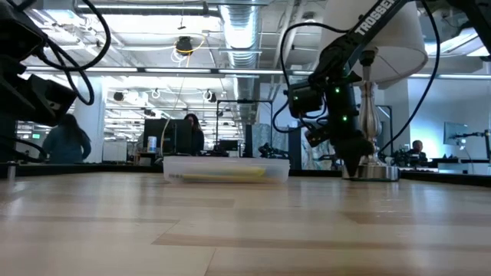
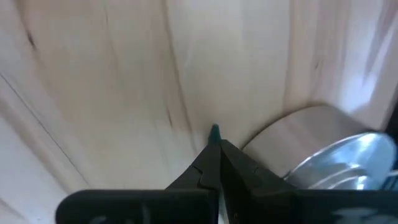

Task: Pick & place school supplies into a supply box
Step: Put the green crayon into the pink supply box

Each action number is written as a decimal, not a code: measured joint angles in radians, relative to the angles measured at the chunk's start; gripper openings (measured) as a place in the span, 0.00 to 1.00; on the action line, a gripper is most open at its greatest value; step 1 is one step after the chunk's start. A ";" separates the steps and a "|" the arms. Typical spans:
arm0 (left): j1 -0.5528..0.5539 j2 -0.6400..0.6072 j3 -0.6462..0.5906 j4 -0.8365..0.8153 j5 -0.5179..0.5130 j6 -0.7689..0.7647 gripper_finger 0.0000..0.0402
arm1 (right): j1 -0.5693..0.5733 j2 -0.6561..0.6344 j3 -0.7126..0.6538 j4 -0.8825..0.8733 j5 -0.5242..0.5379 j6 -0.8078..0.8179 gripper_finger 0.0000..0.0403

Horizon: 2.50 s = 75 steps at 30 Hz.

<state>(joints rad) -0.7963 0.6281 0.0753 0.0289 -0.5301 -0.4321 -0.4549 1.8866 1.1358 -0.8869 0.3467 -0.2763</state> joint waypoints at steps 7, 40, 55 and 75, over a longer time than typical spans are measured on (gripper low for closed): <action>0.000 0.000 -0.001 0.012 -0.003 -0.009 0.24 | 0.000 0.000 0.000 0.029 0.021 -0.059 0.00; 0.000 0.000 -0.002 0.015 -0.033 -0.016 0.24 | -0.050 0.000 0.000 0.036 -0.122 -0.100 0.00; 0.000 0.000 -0.002 0.014 -0.032 -0.007 0.24 | -0.014 0.000 0.000 0.088 -0.101 -0.107 0.00; 0.000 0.000 -0.002 0.014 -0.033 -0.007 0.24 | -0.010 0.000 0.000 0.083 -0.001 -0.216 0.00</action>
<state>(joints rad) -0.7963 0.6281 0.0731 0.0428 -0.5632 -0.4389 -0.4644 1.8866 1.1355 -0.8038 0.3458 -0.4926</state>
